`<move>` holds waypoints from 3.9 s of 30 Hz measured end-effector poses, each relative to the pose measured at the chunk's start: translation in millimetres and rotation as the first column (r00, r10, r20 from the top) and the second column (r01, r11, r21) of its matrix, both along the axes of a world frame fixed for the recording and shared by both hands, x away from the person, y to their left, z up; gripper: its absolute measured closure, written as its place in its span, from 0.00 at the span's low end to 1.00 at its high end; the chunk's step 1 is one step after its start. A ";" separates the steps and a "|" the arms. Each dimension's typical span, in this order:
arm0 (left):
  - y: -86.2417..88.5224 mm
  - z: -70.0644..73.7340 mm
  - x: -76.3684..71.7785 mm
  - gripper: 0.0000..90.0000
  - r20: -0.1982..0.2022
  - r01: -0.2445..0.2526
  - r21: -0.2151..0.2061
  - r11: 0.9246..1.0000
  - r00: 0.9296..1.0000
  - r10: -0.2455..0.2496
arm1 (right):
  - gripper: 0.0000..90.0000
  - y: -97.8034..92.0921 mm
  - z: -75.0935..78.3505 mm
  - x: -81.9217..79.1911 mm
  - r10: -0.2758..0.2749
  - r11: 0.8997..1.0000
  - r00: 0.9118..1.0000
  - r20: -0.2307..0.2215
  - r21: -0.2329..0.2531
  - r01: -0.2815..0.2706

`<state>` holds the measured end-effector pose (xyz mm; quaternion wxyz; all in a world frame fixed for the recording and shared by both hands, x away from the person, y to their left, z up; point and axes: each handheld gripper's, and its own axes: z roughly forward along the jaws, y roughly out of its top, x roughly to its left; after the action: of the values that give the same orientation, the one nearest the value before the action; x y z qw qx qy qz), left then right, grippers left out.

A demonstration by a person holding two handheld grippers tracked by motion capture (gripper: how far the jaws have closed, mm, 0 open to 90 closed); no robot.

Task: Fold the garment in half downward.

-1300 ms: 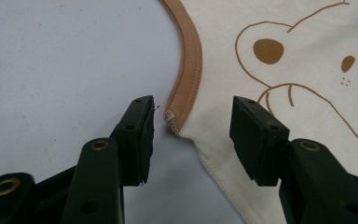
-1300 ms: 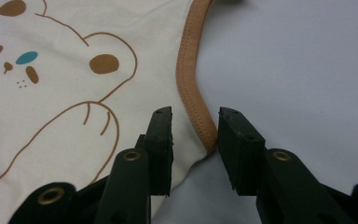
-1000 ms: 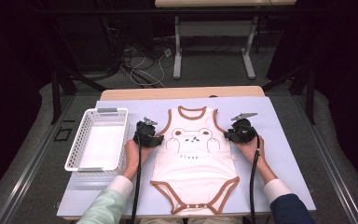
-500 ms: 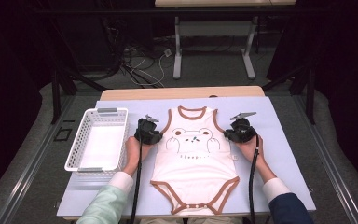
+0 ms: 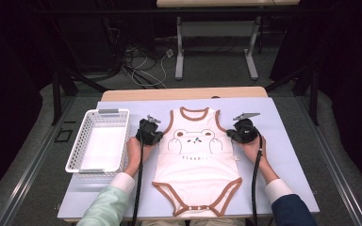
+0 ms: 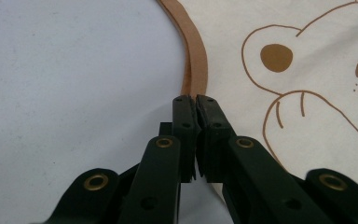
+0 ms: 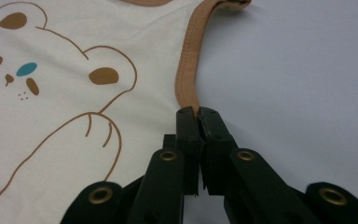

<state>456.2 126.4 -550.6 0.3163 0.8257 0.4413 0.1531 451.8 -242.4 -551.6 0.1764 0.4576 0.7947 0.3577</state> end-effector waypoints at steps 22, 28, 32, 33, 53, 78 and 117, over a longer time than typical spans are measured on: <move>3.6 24.5 -8.0 0.98 0.063 0.026 0.013 1.000 0.998 -0.026 | 0.97 -6.2 20.2 -9.9 0.022 0.998 0.998 0.062 0.055 -0.026; 4.1 32.9 -14.7 0.98 0.088 0.027 0.009 1.000 0.996 -0.027 | 0.97 -8.9 28.3 -17.3 0.033 0.997 0.996 0.082 0.072 -0.039; 3.4 37.4 -15.0 0.98 0.110 0.028 0.032 0.999 0.993 -0.031 | 0.97 -8.4 33.6 -18.6 0.032 0.997 0.994 0.105 0.064 -0.039; 3.3 38.0 -14.4 0.98 0.117 0.024 0.035 0.999 0.993 -0.028 | 0.97 -8.8 34.9 -17.5 0.036 0.998 0.993 0.109 0.056 -0.042; 7.3 44.2 -28.6 0.97 0.112 0.046 0.020 0.999 0.993 -0.048 | 0.97 -8.2 42.9 -28.8 0.076 0.995 0.988 0.131 0.048 -0.082; 12.3 41.4 -82.5 0.97 0.099 0.093 0.018 0.995 0.991 -0.095 | 0.97 -11.4 45.4 -75.7 0.168 0.986 0.983 0.079 -0.002 -0.168; 16.6 19.2 -102.2 0.32 0.001 0.148 0.068 0.987 0.989 -0.148 | 0.20 -11.0 19.3 -90.8 0.216 0.975 0.974 -0.072 -0.044 -0.219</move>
<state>354.0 143.0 -531.4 0.2999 0.8659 0.3726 0.1464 361.0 -253.4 -532.3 0.1214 0.3749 0.8543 0.3390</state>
